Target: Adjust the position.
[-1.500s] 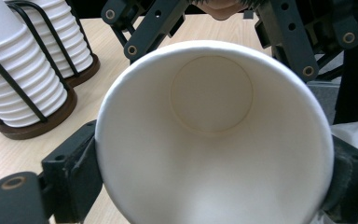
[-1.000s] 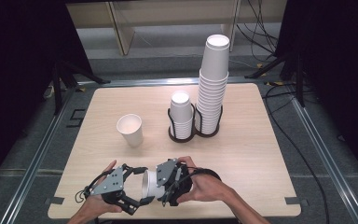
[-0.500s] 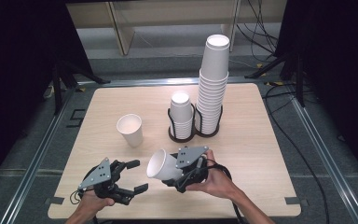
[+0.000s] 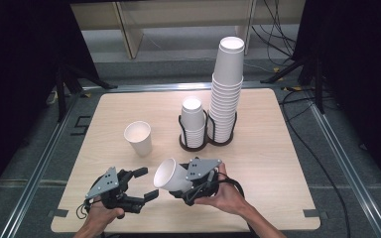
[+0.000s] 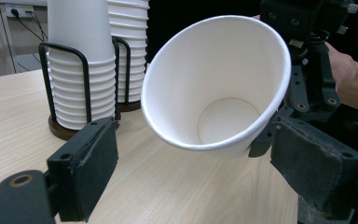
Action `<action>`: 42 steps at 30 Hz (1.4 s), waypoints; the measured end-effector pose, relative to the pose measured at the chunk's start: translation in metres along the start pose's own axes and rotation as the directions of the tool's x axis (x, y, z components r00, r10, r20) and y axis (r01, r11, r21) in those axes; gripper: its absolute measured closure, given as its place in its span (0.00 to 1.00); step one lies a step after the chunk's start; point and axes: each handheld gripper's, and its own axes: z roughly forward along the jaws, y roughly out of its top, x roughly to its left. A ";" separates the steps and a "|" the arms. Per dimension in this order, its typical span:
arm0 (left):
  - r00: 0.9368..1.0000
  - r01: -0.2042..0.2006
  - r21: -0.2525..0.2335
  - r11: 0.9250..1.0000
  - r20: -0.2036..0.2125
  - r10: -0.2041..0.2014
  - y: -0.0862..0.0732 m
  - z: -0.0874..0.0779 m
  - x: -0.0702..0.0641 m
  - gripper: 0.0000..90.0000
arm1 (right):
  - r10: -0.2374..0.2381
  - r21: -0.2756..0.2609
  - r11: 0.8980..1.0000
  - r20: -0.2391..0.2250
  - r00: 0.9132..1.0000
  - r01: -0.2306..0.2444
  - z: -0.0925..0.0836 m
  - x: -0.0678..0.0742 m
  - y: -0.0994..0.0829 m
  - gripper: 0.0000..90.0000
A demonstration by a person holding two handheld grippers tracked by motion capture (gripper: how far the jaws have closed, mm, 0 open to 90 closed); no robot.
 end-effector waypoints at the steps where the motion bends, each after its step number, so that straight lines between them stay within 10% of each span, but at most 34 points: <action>1: 1.000 0.001 0.006 1.000 0.000 -0.001 0.000 0.001 -0.001 0.16 | 0.000 -0.003 1.000 -0.006 1.000 0.000 0.001 0.001 0.001 0.24; 26: 1.000 0.010 -0.012 1.000 0.009 -0.009 0.001 0.011 -0.009 0.04 | -0.027 -0.051 0.998 -0.045 0.999 0.025 0.028 0.020 0.004 0.23; 42: 1.000 0.004 -0.038 0.999 0.014 -0.004 0.004 0.010 -0.011 0.09 | 0.049 -0.071 0.996 -0.098 0.994 -0.056 0.036 0.021 0.000 0.21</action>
